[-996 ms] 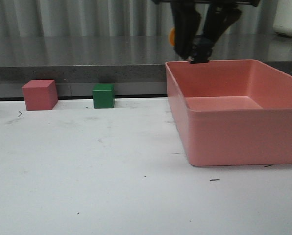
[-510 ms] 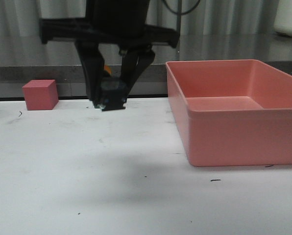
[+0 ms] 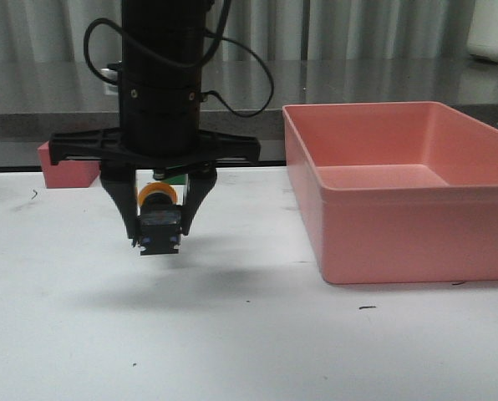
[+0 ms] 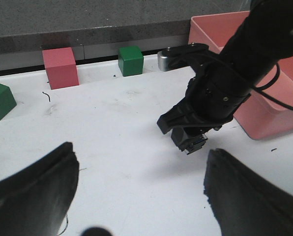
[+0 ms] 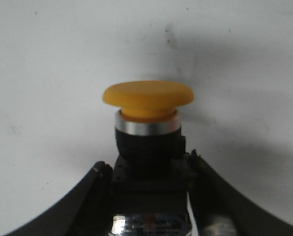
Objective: Place and stand button with both arms
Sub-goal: 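Lift the switch out of the bin and carry it toward the cubes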
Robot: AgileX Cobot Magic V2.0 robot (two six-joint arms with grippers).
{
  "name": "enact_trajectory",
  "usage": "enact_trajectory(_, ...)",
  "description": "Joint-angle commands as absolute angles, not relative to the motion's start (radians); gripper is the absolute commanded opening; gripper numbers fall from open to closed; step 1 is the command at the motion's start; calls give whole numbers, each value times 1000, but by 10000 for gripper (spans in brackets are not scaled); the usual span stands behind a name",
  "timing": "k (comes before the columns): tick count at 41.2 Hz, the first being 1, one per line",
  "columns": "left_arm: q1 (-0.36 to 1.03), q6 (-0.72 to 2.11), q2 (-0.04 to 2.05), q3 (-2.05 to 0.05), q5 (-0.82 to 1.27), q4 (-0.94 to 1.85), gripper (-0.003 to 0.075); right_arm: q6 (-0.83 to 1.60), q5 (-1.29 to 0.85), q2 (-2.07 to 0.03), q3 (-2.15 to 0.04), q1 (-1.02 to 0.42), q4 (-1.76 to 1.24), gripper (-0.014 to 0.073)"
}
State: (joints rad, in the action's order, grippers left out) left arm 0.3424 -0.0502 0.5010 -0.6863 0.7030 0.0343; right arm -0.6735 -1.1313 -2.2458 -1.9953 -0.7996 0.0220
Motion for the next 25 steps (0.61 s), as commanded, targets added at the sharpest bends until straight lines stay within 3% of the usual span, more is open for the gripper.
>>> enact_trajectory(1, 349, -53, 512, -716, 629, 44, 511, -707, -1141, -2225, -2084, -808, 43, 248)
enact_trajectory(18, 349, -53, 512, -716, 629, 44, 511, -812, -1176, -2333, -2177, -808, 48, 255)
enact_trajectory(25, 349, -53, 512, -716, 629, 44, 511, -830, -1174, -2341, -2179, -808, 45, 360)
